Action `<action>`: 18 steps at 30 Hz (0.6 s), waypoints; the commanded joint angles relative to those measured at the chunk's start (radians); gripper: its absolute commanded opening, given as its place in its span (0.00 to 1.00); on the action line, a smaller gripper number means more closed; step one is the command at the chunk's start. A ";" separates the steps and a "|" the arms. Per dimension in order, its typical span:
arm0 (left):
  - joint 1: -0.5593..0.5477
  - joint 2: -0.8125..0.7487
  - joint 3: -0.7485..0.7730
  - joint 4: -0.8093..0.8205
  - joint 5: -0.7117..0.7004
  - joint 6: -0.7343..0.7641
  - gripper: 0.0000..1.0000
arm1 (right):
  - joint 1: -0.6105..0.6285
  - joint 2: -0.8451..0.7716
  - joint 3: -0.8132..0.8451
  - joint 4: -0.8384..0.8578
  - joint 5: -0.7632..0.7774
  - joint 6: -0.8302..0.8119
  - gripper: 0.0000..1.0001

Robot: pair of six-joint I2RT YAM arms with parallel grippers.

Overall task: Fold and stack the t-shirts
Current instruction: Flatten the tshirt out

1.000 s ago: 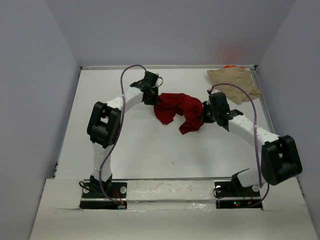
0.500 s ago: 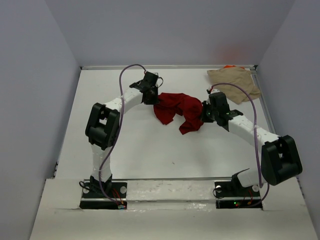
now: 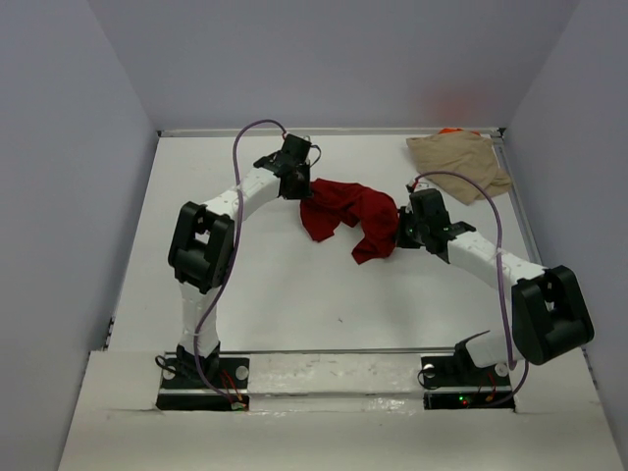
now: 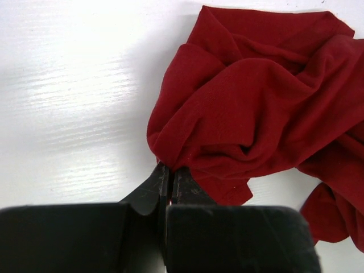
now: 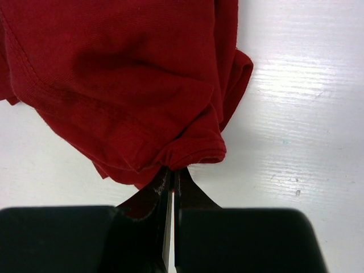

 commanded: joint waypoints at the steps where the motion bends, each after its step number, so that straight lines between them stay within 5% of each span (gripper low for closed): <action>1: 0.000 -0.012 0.002 0.008 -0.012 0.009 0.00 | 0.006 -0.028 -0.007 0.045 0.020 0.006 0.00; 18: 0.000 -0.006 0.002 0.014 0.005 0.010 0.00 | 0.006 -0.017 0.002 0.047 0.012 0.007 0.00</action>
